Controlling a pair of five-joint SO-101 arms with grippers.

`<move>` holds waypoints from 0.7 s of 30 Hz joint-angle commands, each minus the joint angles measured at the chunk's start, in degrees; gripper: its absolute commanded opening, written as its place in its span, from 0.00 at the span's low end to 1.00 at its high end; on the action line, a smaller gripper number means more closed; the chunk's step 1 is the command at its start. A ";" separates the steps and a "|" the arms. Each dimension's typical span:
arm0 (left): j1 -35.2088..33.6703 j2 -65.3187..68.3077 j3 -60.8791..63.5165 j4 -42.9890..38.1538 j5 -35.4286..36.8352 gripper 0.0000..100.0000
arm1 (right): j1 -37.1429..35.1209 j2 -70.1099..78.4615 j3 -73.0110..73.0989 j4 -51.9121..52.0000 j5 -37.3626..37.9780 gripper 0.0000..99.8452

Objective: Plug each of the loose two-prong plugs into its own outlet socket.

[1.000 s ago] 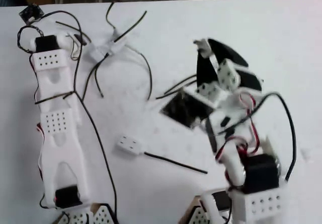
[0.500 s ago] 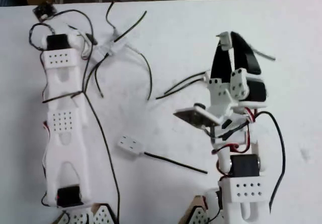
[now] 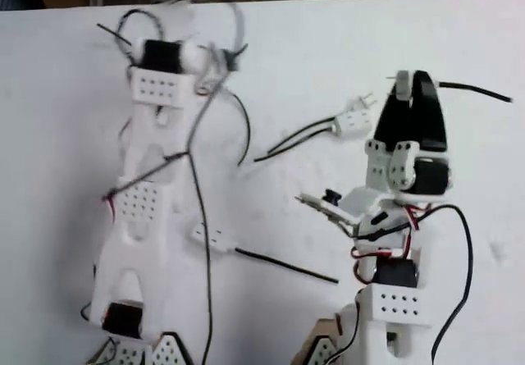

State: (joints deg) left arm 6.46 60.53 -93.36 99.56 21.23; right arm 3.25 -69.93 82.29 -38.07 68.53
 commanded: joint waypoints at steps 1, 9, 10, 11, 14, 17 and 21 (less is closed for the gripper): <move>5.32 -12.00 -2.37 2.11 -0.53 0.28 | 2.51 -1.10 -0.26 -0.66 -2.99 0.02; 11.30 -20.97 -2.11 3.08 -0.62 0.28 | 5.58 -1.01 -0.09 1.36 -17.49 0.02; 12.09 -21.67 -2.11 3.08 -0.62 0.28 | 5.49 -1.01 -0.09 3.03 -17.49 0.02; 12.97 -22.64 -2.11 3.16 -0.62 0.28 | 5.41 -1.01 -0.09 4.53 -17.49 0.02; 15.34 -26.33 -2.02 3.25 -3.16 0.28 | 5.49 -1.01 -0.09 7.08 -19.78 0.02; 15.96 -30.64 -1.49 3.25 -4.66 0.28 | 5.58 -1.01 -0.18 7.34 -24.44 0.02; 16.22 -40.22 12.22 3.25 -4.84 0.28 | 5.32 -0.75 -0.18 7.34 -25.58 0.02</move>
State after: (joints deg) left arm 21.85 31.78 -91.78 102.46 17.01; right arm 8.35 -69.93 82.64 -30.95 44.00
